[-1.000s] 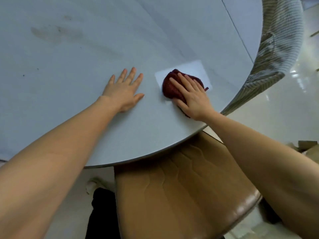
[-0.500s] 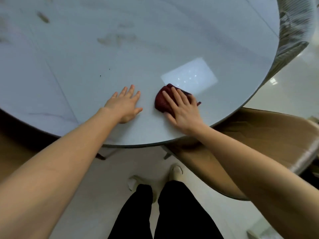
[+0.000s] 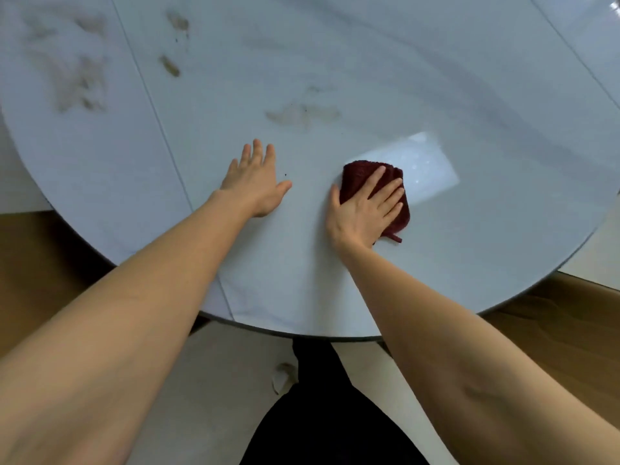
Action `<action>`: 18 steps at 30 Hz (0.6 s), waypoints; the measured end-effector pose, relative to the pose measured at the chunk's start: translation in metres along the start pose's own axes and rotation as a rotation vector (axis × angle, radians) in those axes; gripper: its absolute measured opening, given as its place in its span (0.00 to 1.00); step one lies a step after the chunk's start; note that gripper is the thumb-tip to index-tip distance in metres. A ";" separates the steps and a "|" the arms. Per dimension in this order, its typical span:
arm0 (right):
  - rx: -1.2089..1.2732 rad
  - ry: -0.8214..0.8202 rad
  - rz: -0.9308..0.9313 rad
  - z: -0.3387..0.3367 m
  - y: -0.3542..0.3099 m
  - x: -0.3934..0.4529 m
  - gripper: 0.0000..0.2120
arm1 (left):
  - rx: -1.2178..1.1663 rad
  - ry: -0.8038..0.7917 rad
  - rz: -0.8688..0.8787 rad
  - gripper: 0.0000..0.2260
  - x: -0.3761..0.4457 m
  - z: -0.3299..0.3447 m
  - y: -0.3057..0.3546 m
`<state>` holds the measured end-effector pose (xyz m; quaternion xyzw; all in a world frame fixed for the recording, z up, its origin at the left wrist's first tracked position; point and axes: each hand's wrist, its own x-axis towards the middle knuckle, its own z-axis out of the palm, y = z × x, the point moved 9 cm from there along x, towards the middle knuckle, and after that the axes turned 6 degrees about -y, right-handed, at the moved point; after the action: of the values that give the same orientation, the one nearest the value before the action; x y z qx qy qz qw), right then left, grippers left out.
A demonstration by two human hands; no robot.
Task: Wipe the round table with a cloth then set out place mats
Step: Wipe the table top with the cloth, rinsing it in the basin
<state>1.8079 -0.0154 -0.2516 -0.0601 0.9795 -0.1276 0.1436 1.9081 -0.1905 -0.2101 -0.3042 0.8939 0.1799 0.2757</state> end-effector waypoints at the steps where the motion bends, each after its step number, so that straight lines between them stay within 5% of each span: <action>1: 0.027 0.022 0.072 -0.004 -0.009 0.015 0.38 | -0.012 0.005 -0.021 0.33 0.008 -0.008 -0.009; 9: 0.120 0.064 0.285 0.000 -0.077 0.089 0.33 | -0.137 0.033 -0.150 0.36 0.080 -0.062 -0.054; 18: 0.026 -0.034 0.003 0.005 -0.196 0.172 0.32 | -0.185 -0.076 -0.156 0.36 0.117 -0.061 -0.066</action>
<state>1.6616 -0.2310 -0.2502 -0.0590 0.9753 -0.1390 0.1613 1.8499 -0.3217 -0.2432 -0.3899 0.8362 0.2508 0.2932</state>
